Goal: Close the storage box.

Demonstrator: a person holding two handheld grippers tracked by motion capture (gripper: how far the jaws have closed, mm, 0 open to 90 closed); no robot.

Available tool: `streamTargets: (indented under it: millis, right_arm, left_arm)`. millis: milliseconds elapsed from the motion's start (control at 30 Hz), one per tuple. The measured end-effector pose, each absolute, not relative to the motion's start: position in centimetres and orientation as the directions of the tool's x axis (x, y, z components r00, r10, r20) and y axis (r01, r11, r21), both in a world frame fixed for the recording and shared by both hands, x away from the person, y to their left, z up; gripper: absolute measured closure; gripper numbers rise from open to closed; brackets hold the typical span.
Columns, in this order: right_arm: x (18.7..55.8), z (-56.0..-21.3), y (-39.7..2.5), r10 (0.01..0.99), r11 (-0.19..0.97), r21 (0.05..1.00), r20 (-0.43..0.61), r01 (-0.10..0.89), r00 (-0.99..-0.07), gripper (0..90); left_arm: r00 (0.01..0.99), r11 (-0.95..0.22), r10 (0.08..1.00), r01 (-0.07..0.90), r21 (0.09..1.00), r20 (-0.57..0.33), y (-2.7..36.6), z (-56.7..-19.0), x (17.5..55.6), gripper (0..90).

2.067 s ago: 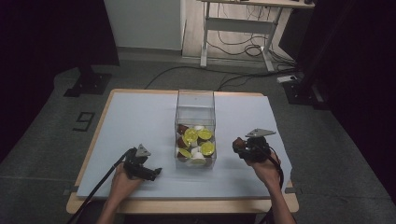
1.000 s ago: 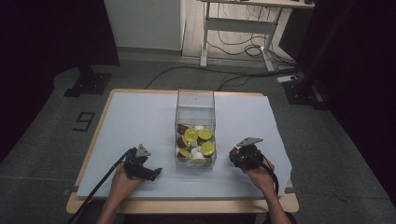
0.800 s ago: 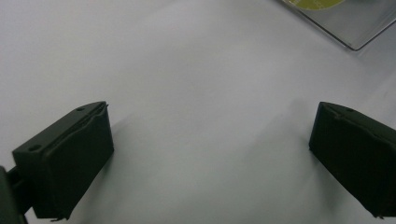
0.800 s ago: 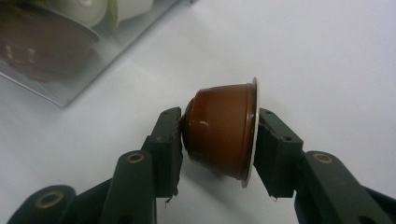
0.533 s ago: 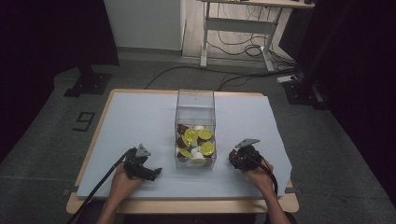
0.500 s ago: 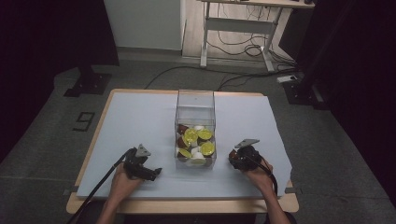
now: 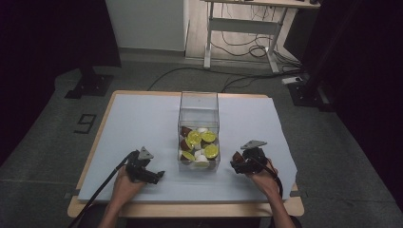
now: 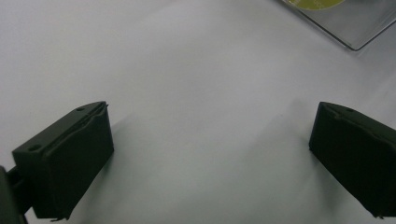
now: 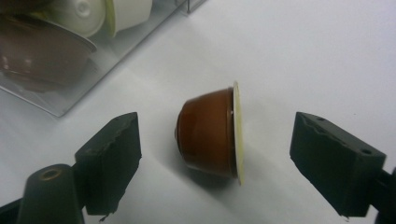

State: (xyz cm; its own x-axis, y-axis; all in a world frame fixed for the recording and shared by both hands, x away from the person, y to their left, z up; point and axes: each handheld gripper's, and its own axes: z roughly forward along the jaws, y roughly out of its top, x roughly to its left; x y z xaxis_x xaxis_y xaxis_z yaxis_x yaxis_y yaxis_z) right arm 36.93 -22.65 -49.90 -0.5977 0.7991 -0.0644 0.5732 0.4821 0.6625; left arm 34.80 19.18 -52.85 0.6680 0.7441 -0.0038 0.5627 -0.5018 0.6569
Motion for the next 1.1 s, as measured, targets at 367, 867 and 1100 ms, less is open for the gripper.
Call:
streamTargets:
  millis: [367,867,1100]
  right_arm:
    - [36.1,-49.4,-23.2,0.804,0.46,0.68,-0.045,0.572,-0.593,13.5]
    - [35.0,-50.9,-23.7,0.816,0.446,0.64,-0.004,0.626,-0.578,0.0]
    - [35.4,-52.2,-23.6,0.815,0.474,0.585,-0.007,0.659,-0.58,0.0]
  left_arm:
    - [0.667,-0.502,0.745,0.562,0.657,-0.001,19.2,-52.8,34.8,0.0]
    - [0.665,-0.5,0.747,0.564,0.658,-0.003,19.1,-52.8,34.8,0.0]
    - [0.665,-0.499,0.746,0.564,0.658,-0.005,19.1,-52.8,34.8,0.0]
